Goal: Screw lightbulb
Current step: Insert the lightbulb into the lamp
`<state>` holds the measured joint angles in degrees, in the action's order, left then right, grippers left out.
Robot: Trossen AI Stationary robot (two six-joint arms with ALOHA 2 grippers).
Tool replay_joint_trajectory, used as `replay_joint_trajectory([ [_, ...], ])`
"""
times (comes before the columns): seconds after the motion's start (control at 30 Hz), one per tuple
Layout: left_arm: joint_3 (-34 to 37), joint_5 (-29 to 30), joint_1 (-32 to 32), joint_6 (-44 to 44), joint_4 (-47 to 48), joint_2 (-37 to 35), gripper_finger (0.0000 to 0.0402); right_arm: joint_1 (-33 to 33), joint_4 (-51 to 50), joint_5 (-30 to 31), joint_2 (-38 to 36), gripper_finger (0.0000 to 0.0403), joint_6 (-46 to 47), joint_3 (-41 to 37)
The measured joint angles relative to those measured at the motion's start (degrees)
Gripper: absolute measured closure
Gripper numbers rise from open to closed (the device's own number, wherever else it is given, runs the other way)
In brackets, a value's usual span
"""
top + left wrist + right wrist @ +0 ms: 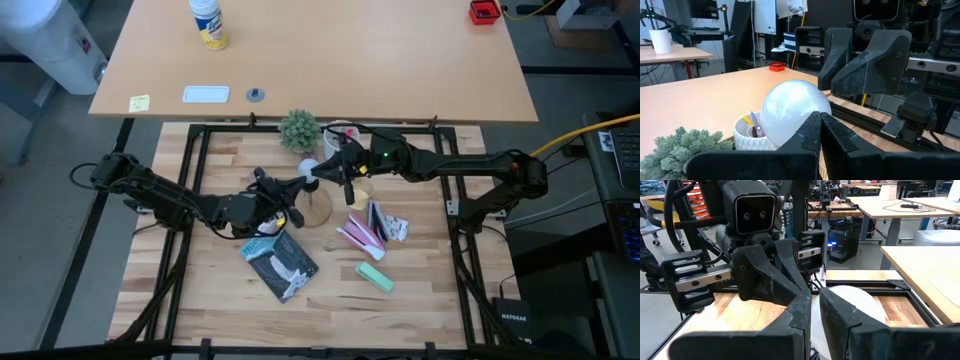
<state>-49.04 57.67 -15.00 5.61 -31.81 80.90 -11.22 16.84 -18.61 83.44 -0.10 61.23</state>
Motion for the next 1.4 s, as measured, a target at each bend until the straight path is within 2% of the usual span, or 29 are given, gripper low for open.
replay_joint_trajectory([
  [0.47, 0.00, 0.08, -1.94, -0.64, -2.27, 0.07, 0.0400, 0.00, -0.74, 0.00, 0.00, 0.0359, 0.00, 0.00],
  [0.63, 0.00, 0.11, -2.16, -7.20, -7.96, 0.07, 0.0400, 0.00, -0.76, 0.02, -0.02, 0.0359, 0.00, 0.00],
  [0.83, -0.02, 0.12, 1.13, -13.32, -11.69, 0.07, 0.0400, 0.00, -0.76, 0.02, -0.04, 0.0359, 0.00, 0.00],
  [1.03, -0.02, -0.01, 4.69, -10.11, -9.07, 0.07, 0.0400, 0.00, -0.76, -0.16, -0.04, 0.0359, 0.00, 0.02],
  [1.4, -0.09, -0.31, 4.50, -6.20, -5.19, -0.04, 0.0400, 0.00, 1.28, -0.39, -0.04, 0.0359, -0.02, 0.07],
])
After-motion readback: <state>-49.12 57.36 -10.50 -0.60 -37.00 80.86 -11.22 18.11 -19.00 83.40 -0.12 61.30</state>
